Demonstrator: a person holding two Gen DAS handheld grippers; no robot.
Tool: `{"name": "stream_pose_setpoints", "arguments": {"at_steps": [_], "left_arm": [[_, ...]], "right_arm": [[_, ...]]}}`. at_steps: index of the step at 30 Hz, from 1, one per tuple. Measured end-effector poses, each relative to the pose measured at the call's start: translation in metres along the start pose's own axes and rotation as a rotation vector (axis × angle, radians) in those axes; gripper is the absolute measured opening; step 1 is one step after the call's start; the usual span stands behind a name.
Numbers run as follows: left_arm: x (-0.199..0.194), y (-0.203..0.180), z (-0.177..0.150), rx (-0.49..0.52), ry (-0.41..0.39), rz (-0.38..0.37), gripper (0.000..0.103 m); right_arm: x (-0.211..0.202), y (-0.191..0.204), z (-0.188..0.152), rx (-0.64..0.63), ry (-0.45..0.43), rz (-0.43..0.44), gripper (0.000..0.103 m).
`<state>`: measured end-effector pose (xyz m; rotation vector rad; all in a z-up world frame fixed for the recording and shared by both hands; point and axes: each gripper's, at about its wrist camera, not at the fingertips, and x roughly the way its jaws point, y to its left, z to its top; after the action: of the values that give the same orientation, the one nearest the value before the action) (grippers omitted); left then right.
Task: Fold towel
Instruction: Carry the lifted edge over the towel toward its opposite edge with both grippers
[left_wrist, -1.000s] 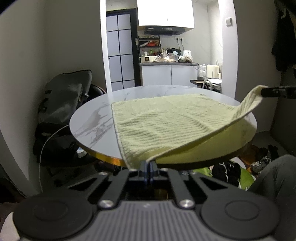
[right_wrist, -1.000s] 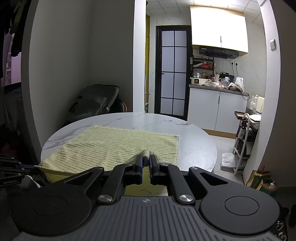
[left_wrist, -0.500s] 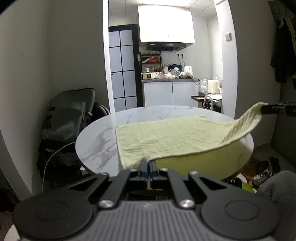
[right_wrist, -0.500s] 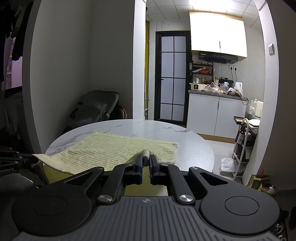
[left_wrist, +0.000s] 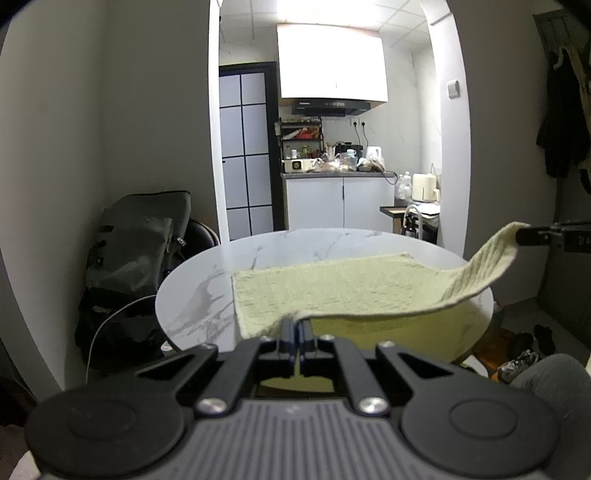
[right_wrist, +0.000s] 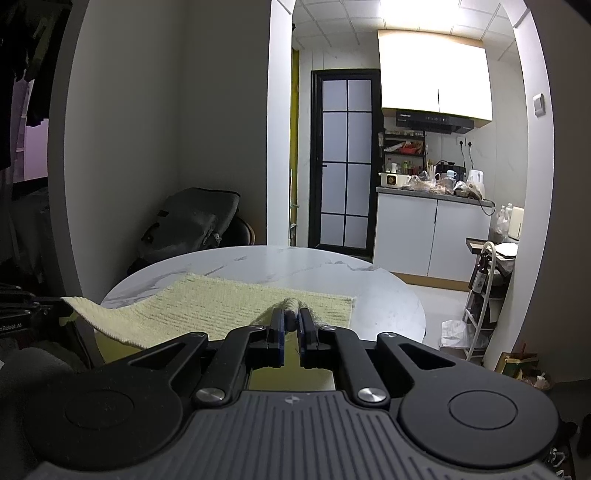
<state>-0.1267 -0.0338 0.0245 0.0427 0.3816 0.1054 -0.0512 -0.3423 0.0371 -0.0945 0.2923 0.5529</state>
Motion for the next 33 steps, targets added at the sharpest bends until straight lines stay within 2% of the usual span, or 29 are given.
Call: {"name": "stream_pose_setpoints", "arguments": {"at_steps": [18,33], "left_arm": [[0.016,0.003,-0.004,-0.018,0.025,-0.011,0.002],[0.043,0.01,0.014,-0.019,0.031,-0.002,0.003]], "right_arm": [[0.012,-0.003,-0.003,0.012,0.026,-0.011,0.008],[0.041,-0.014,0.014,0.025,0.043,-0.01,0.008]]}}
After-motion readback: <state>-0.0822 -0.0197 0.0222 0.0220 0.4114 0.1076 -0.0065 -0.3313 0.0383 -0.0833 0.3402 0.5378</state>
